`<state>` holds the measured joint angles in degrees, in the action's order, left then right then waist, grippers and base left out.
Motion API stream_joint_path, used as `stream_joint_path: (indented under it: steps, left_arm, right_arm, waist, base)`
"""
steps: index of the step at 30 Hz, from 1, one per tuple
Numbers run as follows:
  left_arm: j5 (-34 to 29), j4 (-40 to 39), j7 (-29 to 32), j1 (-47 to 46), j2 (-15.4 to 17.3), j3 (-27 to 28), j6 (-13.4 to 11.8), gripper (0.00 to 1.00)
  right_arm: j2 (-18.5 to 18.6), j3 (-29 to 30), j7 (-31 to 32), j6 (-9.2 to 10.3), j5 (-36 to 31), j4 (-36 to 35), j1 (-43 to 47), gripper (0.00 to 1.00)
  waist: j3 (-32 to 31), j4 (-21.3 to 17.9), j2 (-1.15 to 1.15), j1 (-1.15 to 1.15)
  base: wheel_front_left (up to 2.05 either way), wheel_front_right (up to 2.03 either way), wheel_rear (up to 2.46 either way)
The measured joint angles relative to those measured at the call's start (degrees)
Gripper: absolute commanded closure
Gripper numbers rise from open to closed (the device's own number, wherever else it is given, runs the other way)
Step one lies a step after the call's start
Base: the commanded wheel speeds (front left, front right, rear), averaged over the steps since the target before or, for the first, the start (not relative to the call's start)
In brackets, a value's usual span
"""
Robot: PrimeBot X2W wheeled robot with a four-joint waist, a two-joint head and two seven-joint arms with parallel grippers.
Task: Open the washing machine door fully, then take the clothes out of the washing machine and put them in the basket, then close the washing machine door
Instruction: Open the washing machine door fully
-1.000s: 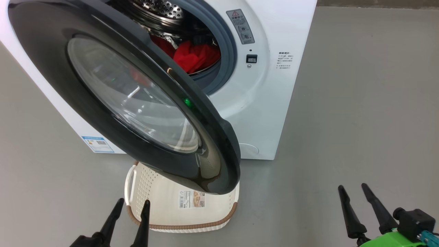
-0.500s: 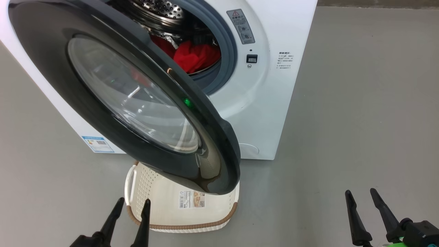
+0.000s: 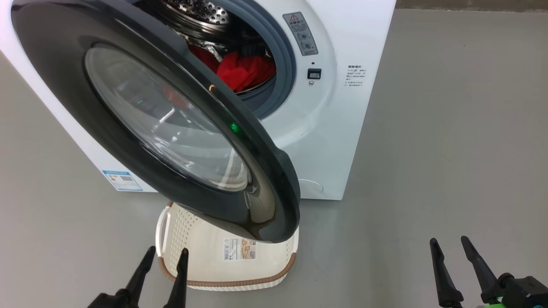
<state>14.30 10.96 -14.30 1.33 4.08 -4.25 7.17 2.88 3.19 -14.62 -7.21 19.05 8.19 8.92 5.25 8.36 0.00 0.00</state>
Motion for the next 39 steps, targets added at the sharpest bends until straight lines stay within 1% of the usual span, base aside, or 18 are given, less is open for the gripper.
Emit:
stream_joint_path:
  steps: [8,9,10,11,15,16,18,19,22,26,27,28,30,33,35,37,39]
  left_arm:
    - [0.00,0.01,0.00,0.00,-0.02,0.05,0.00,0.00]
    - [0.00,0.01,0.00,0.01,-0.02,0.05,0.00,0.00]
    - [0.00,0.01,0.00,0.01,-0.03,0.05,0.00,0.00]
    - [0.00,0.01,0.00,0.01,-0.03,0.05,0.00,0.00]
    - [0.00,0.00,0.00,0.01,-0.04,0.07,0.00,0.00]
    - [0.00,0.00,0.00,0.00,-0.05,0.08,0.00,0.00]
    - [0.00,0.01,0.00,-0.02,-0.08,0.05,0.00,0.00]
    - [0.02,0.01,0.00,-0.03,-0.09,0.04,0.00,0.00]
    - [0.38,0.02,0.00,-0.08,-0.10,-0.21,-0.01,0.00]
    - [0.45,0.04,0.00,-0.19,-0.07,-0.92,0.00,0.00]
    - [0.45,0.04,0.00,-0.19,-0.07,-0.92,0.00,0.00]
    - [0.58,0.09,0.00,-0.22,-0.04,-1.01,0.00,0.00]
    - [0.87,0.20,0.00,-0.26,0.00,-1.13,-0.01,0.00]
    - [0.93,0.24,0.00,-0.39,0.04,-1.49,0.00,0.00]
    - [0.93,0.23,0.00,-0.46,0.08,-1.78,0.00,0.00]
    - [1.05,0.18,0.00,-0.48,0.09,-2.24,0.00,0.00]
    - [1.38,0.10,0.00,-0.53,0.07,-2.70,0.00,0.00]
  right_arm:
    - [-0.13,-0.66,0.00,0.00,0.01,-0.35,-0.01,0.00]
    - [-0.13,-1.24,0.00,0.00,0.03,-0.79,-0.03,0.02]
    - [-0.15,-1.88,0.00,0.00,0.13,-1.14,-0.07,0.52]
    - [-0.22,-2.33,0.00,0.00,0.62,-1.42,-0.16,1.00]
    - [0.07,-5.61,0.00,0.00,4.57,-1.79,-3.43,1.00]
    - [0.05,-6.71,0.00,0.00,6.67,-2.03,-4.75,1.00]
    - [0.16,-9.05,0.00,0.00,13.48,-2.74,-7.58,1.00]
    - [0.43,-9.92,0.00,0.00,15.86,-3.09,-8.92,1.00]
    - [2.60,-12.85,-0.01,0.01,22.91,-3.61,-13.01,1.00]
    - [4.69,-14.63,-0.02,0.01,31.58,-4.04,-18.31,1.00]
    - [4.69,-14.63,-0.02,0.01,31.58,-4.04,-18.31,1.00]
    - [5.19,-15.46,-0.02,0.01,33.81,-4.05,-19.63,1.00]
    - [6.69,-18.60,-0.02,0.01,40.02,-4.02,-22.23,1.00]
    - [9.69,-24.79,0.03,0.01,50.25,-3.72,-25.93,1.00]
    - [11.60,-27.78,2.12,0.01,56.99,-3.75,-28.47,1.00]
    - [13.08,-30.20,5.25,0.01,61.78,-3.72,-31.01,1.00]
    - [13.48,-31.82,9.80,0.01,67.16,-3.61,-33.23,1.00]
  waist:
    - [-0.31,-0.17,0.00,0.00]
    - [-0.31,-0.16,0.00,0.00]
    - [-0.31,-0.15,0.00,0.00]
    - [-0.28,-0.15,0.00,0.00]
    - [0.00,-0.14,0.00,0.00]
    - [0.08,-0.14,0.00,0.00]
    - [0.26,-0.08,0.00,0.00]
    - [0.35,-0.04,0.00,0.00]
    - [0.56,0.29,0.00,0.00]
    - [0.94,1.11,0.00,0.00]
    - [0.94,1.11,0.00,0.00]
    - [1.04,1.37,0.00,0.00]
    - [1.22,1.92,0.00,0.00]
    - [1.55,2.76,0.00,0.00]
    - [1.80,3.25,0.00,0.00]
    - [2.14,3.64,0.00,0.00]
    - [2.62,3.97,0.00,0.00]
  base:
    - [0.00,0.00,0.00]
    - [0.00,0.00,0.00]
    - [0.00,0.00,0.00]
    - [0.00,0.00,0.00]
    - [0.00,0.00,0.00]
    - [0.00,0.00,0.00]
    - [0.00,0.00,0.00]
    - [0.00,0.00,0.00]
    - [0.00,0.00,0.00]
    - [0.00,0.00,0.00]
    - [0.00,0.00,0.00]
    - [0.00,0.00,0.00]
    - [0.00,0.00,0.00]
    - [0.00,0.00,0.00]
    - [0.00,0.00,0.00]
    - [0.00,0.00,0.00]
    - [0.00,0.00,0.00]
